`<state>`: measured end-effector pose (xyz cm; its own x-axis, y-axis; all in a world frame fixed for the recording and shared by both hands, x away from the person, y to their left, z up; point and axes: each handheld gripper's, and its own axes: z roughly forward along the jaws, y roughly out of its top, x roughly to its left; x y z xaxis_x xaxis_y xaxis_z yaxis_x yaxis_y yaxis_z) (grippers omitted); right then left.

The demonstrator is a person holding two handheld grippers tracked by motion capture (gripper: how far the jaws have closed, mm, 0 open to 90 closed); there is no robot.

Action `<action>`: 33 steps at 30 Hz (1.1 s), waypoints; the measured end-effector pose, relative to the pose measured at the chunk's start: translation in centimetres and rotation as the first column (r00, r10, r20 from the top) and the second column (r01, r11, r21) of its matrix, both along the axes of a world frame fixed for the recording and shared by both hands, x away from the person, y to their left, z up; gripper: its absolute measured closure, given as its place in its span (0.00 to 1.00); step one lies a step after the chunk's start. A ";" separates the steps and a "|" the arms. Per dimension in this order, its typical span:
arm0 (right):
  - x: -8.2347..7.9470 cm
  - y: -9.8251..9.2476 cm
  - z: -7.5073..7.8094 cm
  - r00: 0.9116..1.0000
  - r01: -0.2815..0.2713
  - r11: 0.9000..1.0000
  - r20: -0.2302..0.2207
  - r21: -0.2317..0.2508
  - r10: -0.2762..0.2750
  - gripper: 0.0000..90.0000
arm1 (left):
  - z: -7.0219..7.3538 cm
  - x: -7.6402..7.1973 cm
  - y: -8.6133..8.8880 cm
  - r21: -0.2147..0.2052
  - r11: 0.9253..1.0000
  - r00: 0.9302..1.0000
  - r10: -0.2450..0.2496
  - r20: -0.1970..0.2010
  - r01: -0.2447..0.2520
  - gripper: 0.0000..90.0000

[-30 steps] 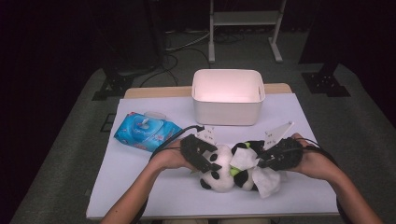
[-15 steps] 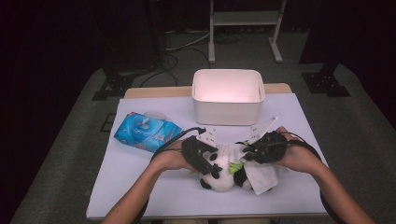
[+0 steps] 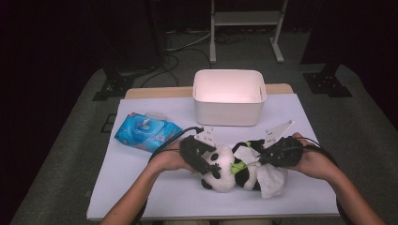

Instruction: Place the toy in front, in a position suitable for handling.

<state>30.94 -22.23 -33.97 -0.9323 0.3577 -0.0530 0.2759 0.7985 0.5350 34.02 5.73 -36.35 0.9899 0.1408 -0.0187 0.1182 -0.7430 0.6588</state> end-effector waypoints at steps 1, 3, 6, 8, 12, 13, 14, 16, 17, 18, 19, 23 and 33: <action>0.0 0.0 0.0 1.000 0.000 1.000 0.003 0.000 0.000 0.97 | -0.1 0.0 -0.1 0.000 1.000 1.000 -0.003 0.003 0.003 0.31; 0.0 0.3 0.2 1.000 -0.005 1.000 0.002 0.006 0.005 0.97 | -0.2 0.0 -0.2 -0.005 1.000 1.000 -0.005 0.000 0.005 0.32; 0.4 1.3 0.5 1.000 -0.027 1.000 0.008 0.015 0.027 0.97 | -0.3 -0.1 -0.2 -0.009 1.000 1.000 -0.004 -0.002 0.004 0.32; 0.8 2.2 0.7 0.999 -0.041 0.999 0.012 0.021 0.041 0.97 | -0.3 -0.1 -0.3 -0.006 1.000 1.000 -0.009 0.000 0.009 0.32; 1.2 3.3 0.6 0.998 -0.060 0.998 0.012 0.005 0.060 0.97 | -0.4 0.0 -0.1 -0.003 1.000 1.000 -0.005 -0.001 0.005 0.32; 1.2 3.2 0.6 0.998 -0.057 0.998 0.009 0.007 0.057 0.97 | -0.4 -0.1 -0.1 -0.006 1.000 1.000 -0.006 0.000 0.006 0.32; 1.2 2.9 0.5 0.999 -0.053 0.999 0.006 0.006 0.053 0.97 | -0.4 -0.1 -0.1 -0.008 1.000 1.000 -0.007 0.002 0.007 0.32; 0.9 2.3 0.2 0.999 -0.039 0.999 -0.003 0.004 0.039 0.97 | -0.4 -0.1 -0.1 -0.009 1.000 1.000 -0.007 0.001 0.007 0.33; 0.7 1.5 -0.2 0.999 -0.030 0.999 -0.016 0.021 0.030 0.97 | -0.4 -0.1 -0.1 -0.010 1.000 1.000 -0.009 0.004 0.009 0.33; 0.7 1.5 -0.2 0.999 -0.030 0.999 -0.016 0.021 0.030 0.97 | -0.4 -0.1 -0.1 -0.010 1.000 1.000 -0.009 0.004 0.009 0.33; 0.5 0.7 -0.6 1.000 -0.015 0.999 -0.024 0.038 0.016 0.97 | -0.4 -0.1 0.0 -0.011 1.000 1.000 -0.009 0.004 0.009 0.33; 0.2 -0.9 -1.2 0.999 0.017 0.998 -0.044 0.067 -0.014 0.97 | -0.4 -0.2 -0.1 -0.012 1.000 1.000 -0.005 0.005 0.005 0.32; -0.2 -4.2 -3.4 0.992 0.102 0.993 -0.086 0.061 -0.097 0.97 | -0.4 0.0 0.0 -0.007 1.000 1.000 -0.003 0.005 0.003 0.31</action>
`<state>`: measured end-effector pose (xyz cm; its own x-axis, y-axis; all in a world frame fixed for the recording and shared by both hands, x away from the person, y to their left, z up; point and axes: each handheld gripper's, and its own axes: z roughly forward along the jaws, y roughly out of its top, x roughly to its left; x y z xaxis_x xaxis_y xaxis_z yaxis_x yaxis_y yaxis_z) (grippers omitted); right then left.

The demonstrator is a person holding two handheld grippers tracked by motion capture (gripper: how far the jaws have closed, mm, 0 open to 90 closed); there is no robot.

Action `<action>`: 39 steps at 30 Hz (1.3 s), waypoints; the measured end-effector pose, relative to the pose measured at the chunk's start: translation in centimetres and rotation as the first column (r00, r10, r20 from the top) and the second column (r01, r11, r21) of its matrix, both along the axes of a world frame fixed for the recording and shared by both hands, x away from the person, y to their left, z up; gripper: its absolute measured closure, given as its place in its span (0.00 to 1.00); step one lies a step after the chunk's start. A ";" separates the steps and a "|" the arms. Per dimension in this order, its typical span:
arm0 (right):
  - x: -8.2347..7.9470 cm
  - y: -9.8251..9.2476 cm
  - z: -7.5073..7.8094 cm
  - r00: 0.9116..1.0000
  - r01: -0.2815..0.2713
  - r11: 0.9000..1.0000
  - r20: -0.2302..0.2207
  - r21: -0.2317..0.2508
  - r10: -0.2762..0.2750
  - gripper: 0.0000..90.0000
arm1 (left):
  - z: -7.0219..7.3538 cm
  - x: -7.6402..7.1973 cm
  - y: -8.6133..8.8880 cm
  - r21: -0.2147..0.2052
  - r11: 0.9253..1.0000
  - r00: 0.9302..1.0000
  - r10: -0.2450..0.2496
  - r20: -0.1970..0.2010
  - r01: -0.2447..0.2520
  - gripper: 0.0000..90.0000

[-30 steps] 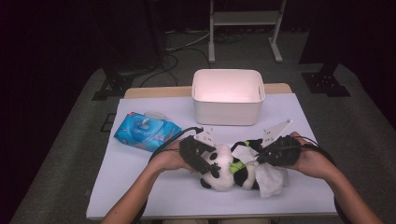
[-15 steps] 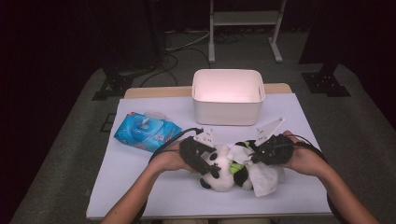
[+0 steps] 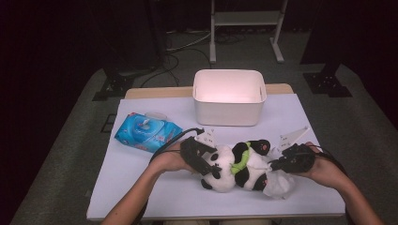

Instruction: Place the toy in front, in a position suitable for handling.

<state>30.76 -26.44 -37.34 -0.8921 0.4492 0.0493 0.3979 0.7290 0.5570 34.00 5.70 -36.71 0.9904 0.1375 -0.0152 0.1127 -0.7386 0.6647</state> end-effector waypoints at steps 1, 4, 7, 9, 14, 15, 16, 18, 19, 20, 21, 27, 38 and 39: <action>0.0 0.0 0.0 1.000 0.000 1.000 0.000 0.000 0.000 0.97 | 0.0 0.0 0.0 0.000 1.000 1.000 0.000 0.000 0.000 0.31; -0.1 -1.1 -0.5 1.000 0.027 1.000 -0.012 0.005 -0.027 0.97 | 0.0 0.0 0.1 -0.003 1.000 1.000 0.002 0.001 -0.002 0.31; -0.1 -2.3 -0.8 0.998 0.054 0.999 -0.016 0.005 -0.054 0.97 | 0.0 -0.1 0.2 -0.009 1.000 1.000 0.003 0.002 -0.003 0.30; -0.2 -3.1 -0.8 0.997 0.077 0.997 -0.018 0.005 -0.077 0.97 | 0.1 0.0 0.3 -0.013 1.000 1.000 0.005 0.002 -0.005 0.30; -0.5 -5.4 -0.7 0.991 0.134 0.991 -0.022 -0.003 -0.134 0.97 | 0.5 0.0 0.8 -0.048 0.999 1.000 0.013 -0.013 -0.013 0.30; -0.6 -5.8 -0.7 0.989 0.147 0.989 -0.023 0.000 -0.147 0.97 | 0.6 -0.1 1.0 -0.057 0.998 1.000 0.013 -0.015 -0.014 0.30; -0.6 -6.2 -0.6 0.987 0.157 0.988 -0.024 0.002 -0.157 0.97 | 0.8 -0.2 1.1 -0.068 0.998 1.000 0.014 -0.015 -0.015 0.30; -0.8 -7.1 -0.7 0.983 0.182 0.983 -0.026 -0.007 -0.182 0.97 | 1.1 -0.3 1.4 -0.075 0.997 1.000 0.015 -0.006 -0.015 0.29; -0.8 -7.5 -0.8 0.981 0.191 0.982 -0.029 -0.007 -0.191 0.97 | 1.2 -0.4 1.5 -0.077 0.997 1.000 0.016 0.000 -0.015 0.29; -0.9 -8.2 -1.0 0.976 0.215 0.977 -0.038 -0.005 -0.215 0.97 | 1.4 -0.4 1.7 -0.080 0.997 1.000 0.017 0.003 -0.016 0.29; -0.9 -8.2 -1.0 0.976 0.215 0.977 -0.038 -0.005 -0.215 0.97 | 1.5 -0.5 1.9 -0.083 0.996 1.000 0.020 0.006 -0.020 0.29; -1.2 -10.1 -1.9 0.961 0.269 0.963 -0.066 -0.010 -0.270 0.96 | 1.7 -0.8 3.4 -0.108 0.993 0.999 0.046 0.014 -0.044 0.28; -0.6 -10.4 -1.8 0.953 0.292 0.956 -0.086 0.012 -0.289 0.81 | 1.0 -1.8 6.7 -0.141 0.983 0.992 0.122 0.021 -0.118 0.25; -0.6 -10.4 -1.6 0.955 0.287 0.958 -0.082 0.013 -0.285 0.80 | 0.9 -1.9 6.9 -0.140 0.983 0.992 0.127 0.021 -0.123 0.24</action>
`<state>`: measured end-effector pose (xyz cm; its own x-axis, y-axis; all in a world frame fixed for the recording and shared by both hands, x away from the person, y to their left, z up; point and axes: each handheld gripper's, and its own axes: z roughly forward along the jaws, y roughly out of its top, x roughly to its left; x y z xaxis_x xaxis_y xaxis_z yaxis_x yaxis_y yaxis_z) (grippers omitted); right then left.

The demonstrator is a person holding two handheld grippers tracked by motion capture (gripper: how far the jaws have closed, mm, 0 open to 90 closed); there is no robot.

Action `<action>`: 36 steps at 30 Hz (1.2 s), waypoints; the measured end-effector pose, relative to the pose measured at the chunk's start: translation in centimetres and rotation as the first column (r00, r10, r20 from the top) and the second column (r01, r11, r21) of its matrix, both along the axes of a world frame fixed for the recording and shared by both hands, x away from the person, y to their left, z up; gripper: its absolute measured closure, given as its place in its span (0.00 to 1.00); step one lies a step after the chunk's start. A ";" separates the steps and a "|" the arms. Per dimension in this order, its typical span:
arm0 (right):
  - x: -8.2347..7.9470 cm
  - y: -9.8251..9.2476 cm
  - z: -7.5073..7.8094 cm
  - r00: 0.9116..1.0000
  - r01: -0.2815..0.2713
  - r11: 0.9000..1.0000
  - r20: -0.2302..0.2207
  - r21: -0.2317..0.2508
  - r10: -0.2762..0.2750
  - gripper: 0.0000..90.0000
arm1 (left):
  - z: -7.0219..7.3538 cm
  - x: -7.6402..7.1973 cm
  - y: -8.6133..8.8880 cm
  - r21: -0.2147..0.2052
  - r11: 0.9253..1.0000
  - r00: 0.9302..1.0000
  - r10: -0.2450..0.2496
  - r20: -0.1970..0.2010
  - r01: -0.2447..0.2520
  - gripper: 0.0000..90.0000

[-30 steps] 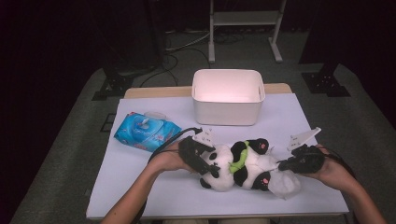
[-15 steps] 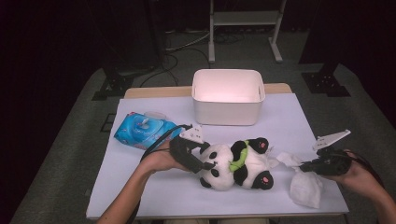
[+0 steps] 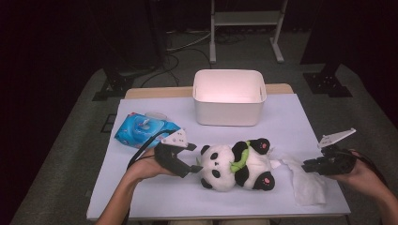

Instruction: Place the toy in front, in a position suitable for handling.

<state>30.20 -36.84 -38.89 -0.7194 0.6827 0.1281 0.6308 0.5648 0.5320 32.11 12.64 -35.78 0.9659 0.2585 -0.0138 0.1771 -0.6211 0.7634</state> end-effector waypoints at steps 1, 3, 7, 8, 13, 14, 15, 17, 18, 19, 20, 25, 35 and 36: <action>0.1 0.0 0.4 1.000 0.001 1.000 0.006 0.000 -0.001 0.80 | -0.2 -0.2 0.5 0.001 1.000 1.000 0.007 0.005 -0.007 0.24; 0.1 0.2 0.8 1.000 -0.007 1.000 0.011 0.002 0.007 0.80 | -0.2 -0.2 0.7 0.000 1.000 1.000 0.011 0.003 -0.011 0.24; 0.3 0.6 1.4 1.000 -0.022 1.000 0.017 0.016 0.022 0.79 | -0.6 -0.2 1.6 -0.008 1.000 1.000 0.030 -0.005 -0.030 0.23; 0.5 0.7 1.6 0.999 -0.029 0.999 0.018 0.022 0.029 0.78 | -0.7 -0.2 1.8 -0.011 0.999 0.999 0.035 -0.008 -0.035 0.23; 1.4 2.2 2.6 0.997 -0.074 0.996 0.035 0.042 0.073 0.72 | -1.2 -0.3 2.8 -0.019 0.998 0.998 0.060 -0.014 -0.060 0.21; 1.6 2.5 2.8 0.996 -0.086 0.995 0.039 0.047 0.085 0.71 | -1.3 -0.3 3.0 -0.022 0.998 0.998 0.063 -0.017 -0.064 0.21; 1.8 2.9 3.0 0.995 -0.097 0.994 0.044 0.051 0.095 0.70 | -1.3 -0.4 3.2 -0.021 0.997 0.997 0.071 -0.015 -0.071 0.20; 2.4 4.0 3.7 0.992 -0.122 0.991 0.052 0.059 0.119 0.65 | -1.5 -0.4 3.6 -0.029 0.996 0.996 0.082 -0.021 -0.083 0.18; 2.4 4.0 3.7 0.992 -0.122 0.991 0.052 0.059 0.119 0.65 | -1.5 -0.4 3.8 -0.029 0.996 0.996 0.085 -0.020 -0.085 0.18; 2.6 4.3 3.9 0.990 -0.130 0.990 0.057 0.059 0.127 0.64 | -1.5 -0.4 4.0 -0.029 0.996 0.996 0.089 -0.021 -0.090 0.18; 2.8 4.6 4.2 0.989 -0.137 0.989 0.060 0.062 0.133 0.62 | -1.6 -0.3 4.2 -0.029 0.995 0.996 0.092 -0.022 -0.092 0.18; 3.9 5.9 5.5 0.983 -0.172 0.983 0.080 0.062 0.167 0.59 | -1.4 0.0 4.7 -0.027 0.994 0.994 0.107 -0.024 -0.107 0.15; 4.7 8.2 7.3 0.969 -0.224 0.973 0.120 0.060 0.215 0.57 | -1.6 -0.3 5.8 -0.031 0.991 0.991 0.131 -0.022 -0.132 0.12; 4.7 8.2 7.3 0.969 -0.224 0.973 0.120 0.060 0.215 0.57 | -1.7 -0.3 5.9 -0.033 0.990 0.990 0.136 -0.027 -0.137 0.12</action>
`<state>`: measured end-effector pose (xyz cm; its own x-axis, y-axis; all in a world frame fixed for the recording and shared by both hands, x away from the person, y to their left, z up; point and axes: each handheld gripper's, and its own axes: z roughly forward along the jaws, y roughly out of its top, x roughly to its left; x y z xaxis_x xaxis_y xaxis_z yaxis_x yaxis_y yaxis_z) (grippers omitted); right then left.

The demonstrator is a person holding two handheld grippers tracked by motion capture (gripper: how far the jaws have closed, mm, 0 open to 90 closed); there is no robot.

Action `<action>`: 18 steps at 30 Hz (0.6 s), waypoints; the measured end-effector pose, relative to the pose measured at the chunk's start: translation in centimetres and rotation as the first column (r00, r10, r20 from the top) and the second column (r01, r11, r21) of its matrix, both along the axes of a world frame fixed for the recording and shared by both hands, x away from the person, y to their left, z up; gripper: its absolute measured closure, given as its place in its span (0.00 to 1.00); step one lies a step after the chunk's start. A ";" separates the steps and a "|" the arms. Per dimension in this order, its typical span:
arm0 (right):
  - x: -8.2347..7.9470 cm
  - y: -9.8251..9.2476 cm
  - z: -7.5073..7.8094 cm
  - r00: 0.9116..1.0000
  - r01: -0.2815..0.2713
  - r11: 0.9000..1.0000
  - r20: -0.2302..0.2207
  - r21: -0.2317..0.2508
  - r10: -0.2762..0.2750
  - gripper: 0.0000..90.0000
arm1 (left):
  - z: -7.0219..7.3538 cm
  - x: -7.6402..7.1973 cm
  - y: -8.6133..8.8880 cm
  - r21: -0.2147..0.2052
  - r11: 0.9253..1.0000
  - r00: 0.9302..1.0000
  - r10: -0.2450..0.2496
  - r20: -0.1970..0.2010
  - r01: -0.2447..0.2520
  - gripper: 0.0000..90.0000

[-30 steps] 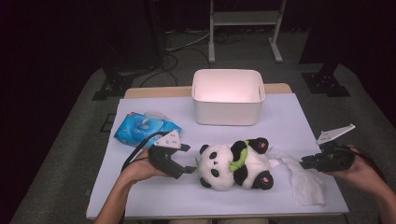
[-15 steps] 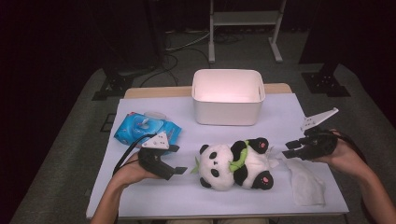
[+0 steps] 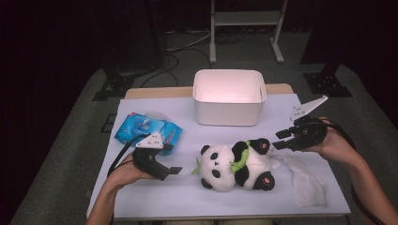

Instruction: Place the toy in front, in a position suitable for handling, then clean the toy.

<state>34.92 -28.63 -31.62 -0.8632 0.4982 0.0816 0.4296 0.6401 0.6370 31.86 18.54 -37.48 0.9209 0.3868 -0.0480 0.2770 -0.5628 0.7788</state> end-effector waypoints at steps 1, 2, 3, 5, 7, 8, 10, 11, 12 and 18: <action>0.0 0.2 0.2 1.000 -0.004 1.000 0.005 0.001 0.004 0.57 | -0.1 0.0 0.1 0.002 1.000 1.000 0.004 -0.003 -0.004 0.12; 0.1 0.4 0.4 1.000 -0.009 1.000 0.008 0.005 0.009 0.57 | -0.2 -0.1 0.1 0.000 1.000 1.000 0.008 -0.004 -0.008 0.12; 0.2 0.6 0.6 1.000 -0.015 1.000 0.012 -0.003 0.015 0.56 | -0.2 -0.2 0.2 -0.004 1.000 1.000 0.006 -0.003 -0.006 0.12; 0.2 0.8 0.7 1.000 -0.023 1.000 0.009 -0.011 0.023 0.56 | -0.1 -0.3 0.3 -0.002 1.000 1.000 0.004 -0.001 -0.004 0.12; 0.3 1.0 0.7 1.000 -0.024 1.000 0.010 -0.015 0.024 0.56 | 0.1 -0.3 0.3 -0.006 1.000 1.000 0.013 0.006 -0.013 0.12; 0.4 1.1 0.9 1.000 -0.023 1.000 0.012 -0.017 0.023 0.56 | 0.1 -0.3 0.3 -0.013 1.000 1.000 0.015 0.004 -0.015 0.12; 0.4 1.3 1.1 0.999 -0.029 1.000 0.013 -0.011 0.029 0.56 | 0.3 -0.4 0.2 -0.009 1.000 1.000 0.005 0.005 -0.005 0.12; 0.4 1.4 1.4 0.999 -0.033 0.999 0.023 -0.014 0.033 0.56 | 0.4 -0.4 0.2 -0.008 1.000 1.000 0.004 0.007 -0.004 0.12; 0.5 1.5 1.6 0.999 -0.044 0.999 0.028 -0.012 0.045 0.56 | 0.4 -0.4 0.2 -0.014 1.000 1.000 0.006 0.001 -0.006 0.12; 1.3 2.2 2.1 0.997 -0.070 0.997 0.035 -0.018 0.071 0.56 | 0.2 -0.3 0.5 -0.011 1.000 1.000 0.018 0.000 -0.018 0.12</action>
<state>36.23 -26.43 -29.56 -0.8984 0.4371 0.0421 0.3603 0.6789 0.6398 31.51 19.06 -37.25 0.9137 0.4031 -0.0520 0.2870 -0.5494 0.7847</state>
